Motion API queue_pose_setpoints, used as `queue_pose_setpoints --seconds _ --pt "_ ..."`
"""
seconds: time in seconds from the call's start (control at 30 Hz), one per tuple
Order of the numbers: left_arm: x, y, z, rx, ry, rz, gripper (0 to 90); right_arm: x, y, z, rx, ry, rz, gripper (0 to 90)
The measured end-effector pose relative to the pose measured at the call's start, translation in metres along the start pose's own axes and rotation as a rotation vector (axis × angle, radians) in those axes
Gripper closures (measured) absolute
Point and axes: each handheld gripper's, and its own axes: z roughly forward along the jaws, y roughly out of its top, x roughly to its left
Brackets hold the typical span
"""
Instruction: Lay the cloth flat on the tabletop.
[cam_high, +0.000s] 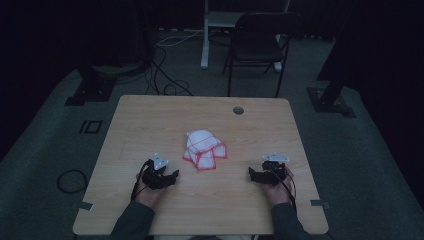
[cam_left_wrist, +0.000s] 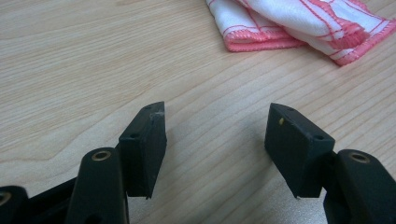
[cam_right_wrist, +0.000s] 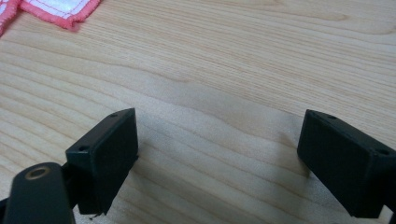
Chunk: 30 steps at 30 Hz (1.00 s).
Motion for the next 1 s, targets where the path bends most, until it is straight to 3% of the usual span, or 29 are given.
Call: queue_pose_setpoints --seconds 0.37,0.43,0.5,0.63,0.77,1.0 --pt "-0.009 0.0 -0.001 -0.003 -0.021 0.014 52.0 0.002 0.0 0.0 -0.002 -0.004 0.004 14.5" --pt "-0.01 0.001 -0.001 -0.002 -0.032 0.011 54.6 0.003 0.001 -0.001 0.002 -0.004 0.005 20.7" --pt "-0.012 0.002 0.0 -0.005 -0.048 0.007 56.1 0.005 0.001 -0.004 -0.005 -0.013 0.009 34.9" --pt "-0.02 0.008 0.001 -0.01 -0.064 0.038 56.3 0.011 0.001 -0.009 -0.034 -0.003 -0.021 45.1" --pt "-0.028 0.015 0.003 -0.018 -0.076 0.069 56.2 0.014 0.004 -0.014 -0.068 0.014 -0.024 48.1" --pt "-0.042 0.029 0.008 -0.026 -0.095 0.107 56.0 0.016 0.003 -0.013 -0.059 0.024 -0.031 49.5"
